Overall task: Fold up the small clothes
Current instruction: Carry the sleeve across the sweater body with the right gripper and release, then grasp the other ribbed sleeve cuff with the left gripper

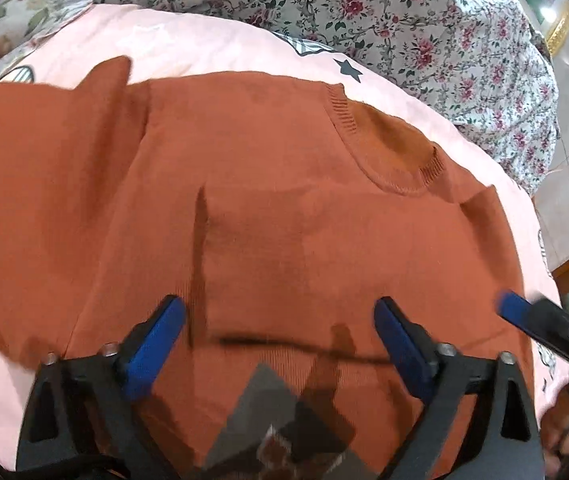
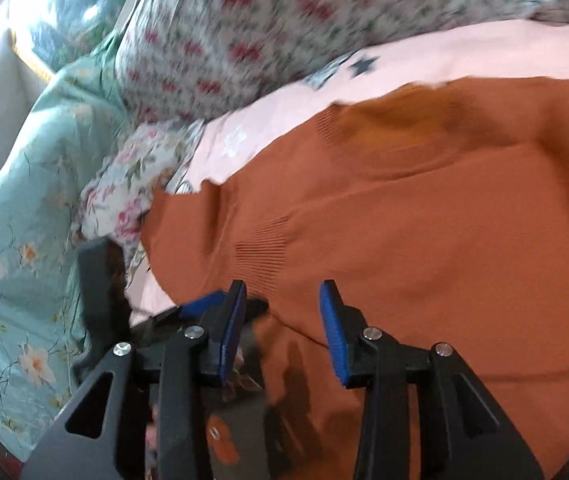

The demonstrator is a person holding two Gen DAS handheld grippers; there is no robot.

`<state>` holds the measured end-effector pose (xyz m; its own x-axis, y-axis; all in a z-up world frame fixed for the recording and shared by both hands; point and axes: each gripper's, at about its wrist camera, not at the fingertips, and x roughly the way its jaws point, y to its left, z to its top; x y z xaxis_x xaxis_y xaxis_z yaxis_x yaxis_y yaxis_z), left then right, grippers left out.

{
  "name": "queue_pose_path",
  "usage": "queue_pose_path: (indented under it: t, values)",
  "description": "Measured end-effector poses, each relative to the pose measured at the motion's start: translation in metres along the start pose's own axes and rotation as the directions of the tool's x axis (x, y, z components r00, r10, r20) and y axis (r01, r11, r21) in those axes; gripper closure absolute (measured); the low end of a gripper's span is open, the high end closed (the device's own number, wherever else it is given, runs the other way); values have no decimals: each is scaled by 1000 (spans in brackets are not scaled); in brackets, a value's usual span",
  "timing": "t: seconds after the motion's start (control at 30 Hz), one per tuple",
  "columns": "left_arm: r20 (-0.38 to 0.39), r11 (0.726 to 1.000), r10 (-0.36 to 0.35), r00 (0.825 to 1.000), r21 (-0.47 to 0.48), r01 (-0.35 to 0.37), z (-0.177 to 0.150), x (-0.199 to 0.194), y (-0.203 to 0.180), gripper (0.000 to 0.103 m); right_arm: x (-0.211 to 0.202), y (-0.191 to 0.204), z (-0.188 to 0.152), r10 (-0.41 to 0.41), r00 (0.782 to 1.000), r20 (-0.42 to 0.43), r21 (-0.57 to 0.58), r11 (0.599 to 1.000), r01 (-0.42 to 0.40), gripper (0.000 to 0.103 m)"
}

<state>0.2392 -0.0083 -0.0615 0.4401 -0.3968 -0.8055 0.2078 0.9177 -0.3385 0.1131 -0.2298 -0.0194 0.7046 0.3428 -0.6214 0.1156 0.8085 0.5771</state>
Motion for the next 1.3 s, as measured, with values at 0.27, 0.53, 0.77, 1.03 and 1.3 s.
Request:
queue_pose_path:
  t: [0.27, 0.53, 0.77, 1.03, 1.3]
  values:
    - [109, 999, 6, 994, 34, -10, 2, -24, -5, 94, -78, -43, -11, -132, 982, 138, 82, 989, 121, 63]
    - [98, 997, 62, 993, 30, -65, -15, -24, 14, 93, -102, -108, 21, -372, 915, 157, 138, 926, 352, 59]
    - [103, 997, 76, 992, 27, -79, -14, -24, 14, 93, -66, -154, 58, -441, 895, 71, 124, 894, 430, 47]
    - [107, 994, 77, 991, 70, -85, -12, -20, 0, 93, -60, -181, 63, -421, 906, 45, 139, 901, 412, 92]
    - [101, 988, 118, 988, 85, -127, -16, -16, 0, 88, -69, -159, 51, -539, 837, 97, 115, 841, 529, 83]
